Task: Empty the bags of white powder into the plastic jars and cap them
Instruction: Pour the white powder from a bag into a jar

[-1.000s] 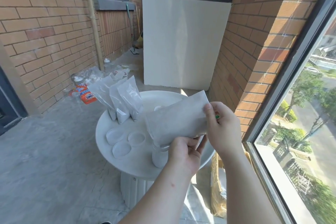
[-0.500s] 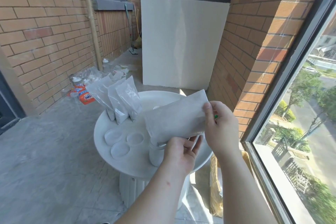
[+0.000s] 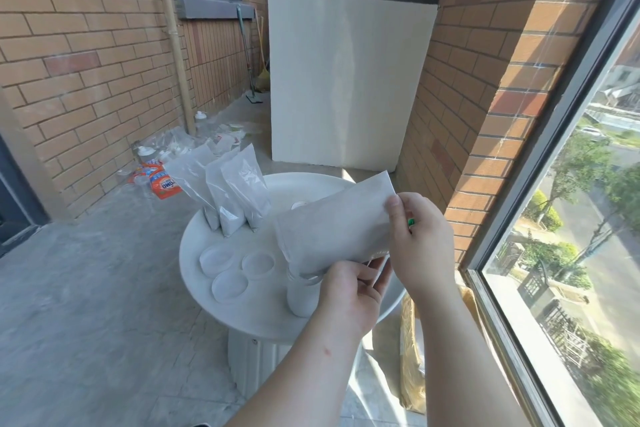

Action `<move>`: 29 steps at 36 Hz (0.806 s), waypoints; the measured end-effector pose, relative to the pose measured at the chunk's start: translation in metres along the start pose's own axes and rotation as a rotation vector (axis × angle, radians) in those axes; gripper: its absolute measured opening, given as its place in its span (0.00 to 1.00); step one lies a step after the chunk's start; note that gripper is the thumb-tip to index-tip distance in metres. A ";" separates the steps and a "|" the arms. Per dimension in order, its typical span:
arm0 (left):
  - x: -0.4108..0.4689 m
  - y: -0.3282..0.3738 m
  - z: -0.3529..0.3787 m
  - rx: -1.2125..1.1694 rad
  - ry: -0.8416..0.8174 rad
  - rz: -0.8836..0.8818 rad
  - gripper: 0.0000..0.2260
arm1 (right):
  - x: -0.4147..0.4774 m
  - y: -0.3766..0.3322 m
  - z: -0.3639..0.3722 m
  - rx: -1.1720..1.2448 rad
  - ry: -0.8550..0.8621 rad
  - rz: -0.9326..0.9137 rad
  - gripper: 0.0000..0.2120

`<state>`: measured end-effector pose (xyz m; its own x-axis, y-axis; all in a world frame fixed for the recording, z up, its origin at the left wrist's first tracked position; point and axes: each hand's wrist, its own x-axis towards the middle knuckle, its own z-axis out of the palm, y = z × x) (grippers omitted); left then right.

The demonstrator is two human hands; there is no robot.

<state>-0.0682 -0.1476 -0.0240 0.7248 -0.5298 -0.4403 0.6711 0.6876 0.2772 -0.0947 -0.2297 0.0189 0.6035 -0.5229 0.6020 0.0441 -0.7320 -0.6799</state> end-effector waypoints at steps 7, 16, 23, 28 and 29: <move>0.001 0.000 -0.001 -0.011 0.017 0.000 0.26 | 0.000 -0.001 0.001 -0.001 0.034 -0.011 0.11; 0.005 0.000 -0.003 -0.015 0.042 0.013 0.25 | 0.001 0.000 0.000 0.003 0.072 -0.013 0.11; 0.007 0.000 -0.004 -0.011 0.059 0.007 0.26 | 0.001 0.002 0.001 0.005 0.059 -0.004 0.11; 0.005 0.001 -0.003 -0.006 0.052 0.019 0.25 | 0.002 0.003 0.000 -0.002 0.056 0.013 0.11; 0.005 0.001 -0.003 -0.006 0.052 0.023 0.25 | 0.002 0.003 -0.001 -0.008 0.060 0.011 0.11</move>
<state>-0.0645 -0.1478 -0.0285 0.7307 -0.4878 -0.4777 0.6536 0.7020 0.2829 -0.0940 -0.2330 0.0186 0.5555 -0.5560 0.6184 0.0310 -0.7293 -0.6835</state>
